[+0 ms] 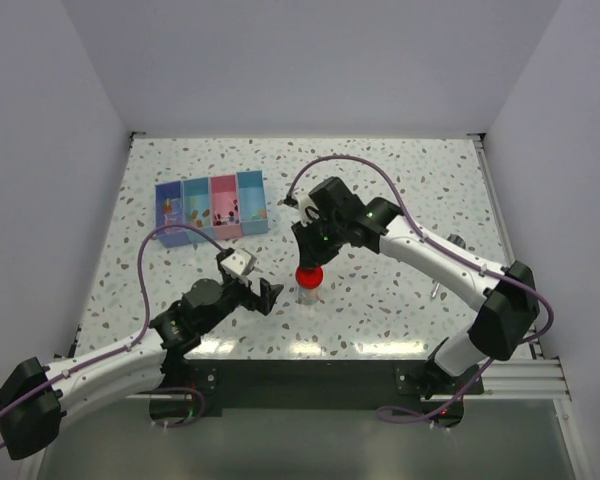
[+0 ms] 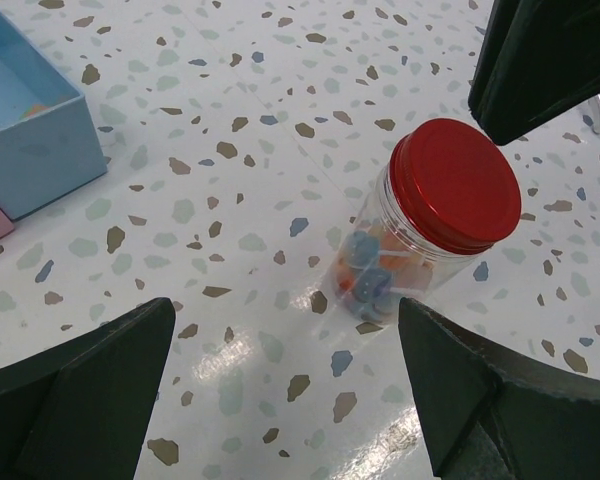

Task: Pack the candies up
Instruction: Close the bottle lid on the packing bottle.

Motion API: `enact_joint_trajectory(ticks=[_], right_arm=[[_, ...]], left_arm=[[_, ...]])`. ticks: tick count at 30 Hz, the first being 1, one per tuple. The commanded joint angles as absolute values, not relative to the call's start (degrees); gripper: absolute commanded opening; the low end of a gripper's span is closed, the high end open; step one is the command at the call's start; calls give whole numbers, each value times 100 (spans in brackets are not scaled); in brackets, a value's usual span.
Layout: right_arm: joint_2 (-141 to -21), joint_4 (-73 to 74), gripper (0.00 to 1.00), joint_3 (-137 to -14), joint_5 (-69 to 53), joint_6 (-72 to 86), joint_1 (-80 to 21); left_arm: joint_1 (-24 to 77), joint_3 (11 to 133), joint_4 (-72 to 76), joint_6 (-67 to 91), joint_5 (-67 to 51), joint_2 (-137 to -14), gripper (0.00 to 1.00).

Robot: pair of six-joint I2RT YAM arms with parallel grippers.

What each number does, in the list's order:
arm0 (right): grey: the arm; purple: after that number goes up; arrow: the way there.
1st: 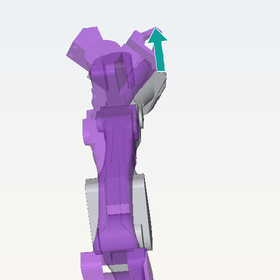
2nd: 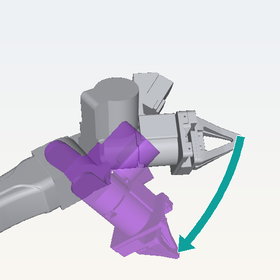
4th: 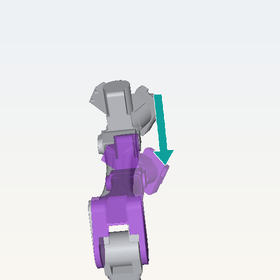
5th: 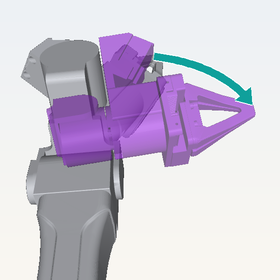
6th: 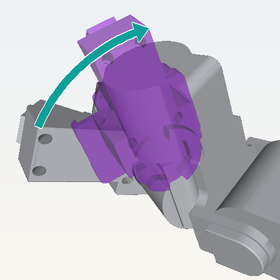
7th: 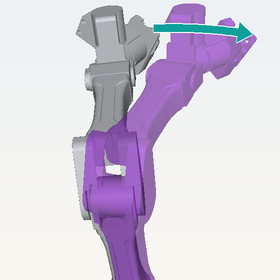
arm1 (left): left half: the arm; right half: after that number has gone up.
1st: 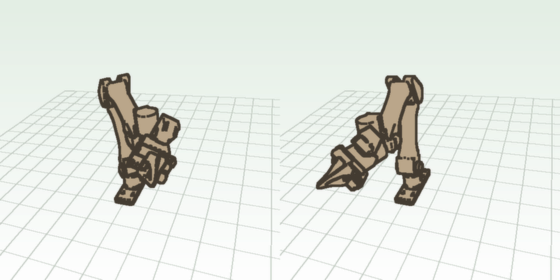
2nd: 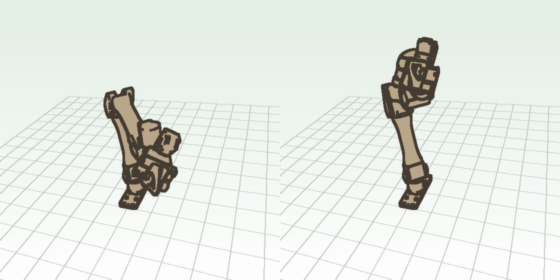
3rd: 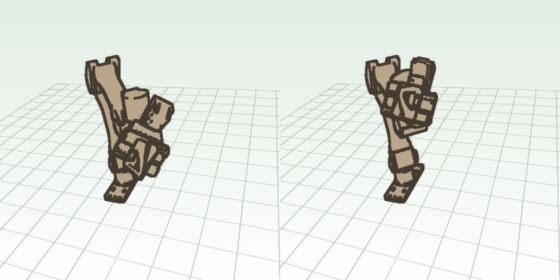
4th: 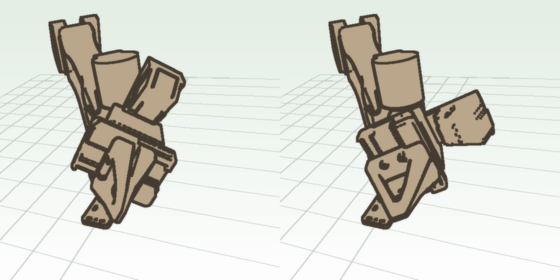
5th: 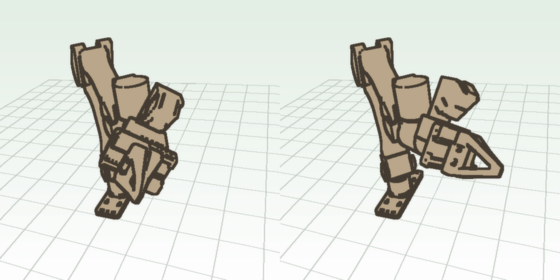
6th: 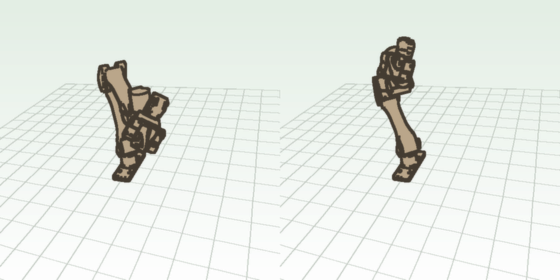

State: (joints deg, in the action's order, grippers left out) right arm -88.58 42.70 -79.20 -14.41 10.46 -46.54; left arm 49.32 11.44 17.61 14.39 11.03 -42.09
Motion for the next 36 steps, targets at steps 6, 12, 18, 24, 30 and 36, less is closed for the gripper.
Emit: enact_joint_trajectory(ticks=[6, 12, 18, 24, 30, 36], right_arm=[[-9175, 4070, 21, -7752, -1380, 975, -4641], [-9483, 4201, 22, -7708, -1257, 897, -4649], [-9457, 4377, 22, -7541, -1239, 940, -4658], [-9141, 4737, 28, -8128, -1161, 923, -4650], [-8824, 5159, 50, -8745, -888, 730, -4597], [-8710, 5361, 53, -8605, -878, 571, -4377]], left_arm=[[5018, 1090, 2127, 1538, 1028, -4166, 99], [5054, 1090, 2171, 1538, 941, -4245, 99], [5124, 1055, 2162, 1538, 940, -4193, 99], [5185, 985, 2329, 1468, 844, -4253, 99], [5335, 721, 3075, 1319, 914, -4508, 100], [5528, 694, 4067, 870, 931, -5360, 100]])
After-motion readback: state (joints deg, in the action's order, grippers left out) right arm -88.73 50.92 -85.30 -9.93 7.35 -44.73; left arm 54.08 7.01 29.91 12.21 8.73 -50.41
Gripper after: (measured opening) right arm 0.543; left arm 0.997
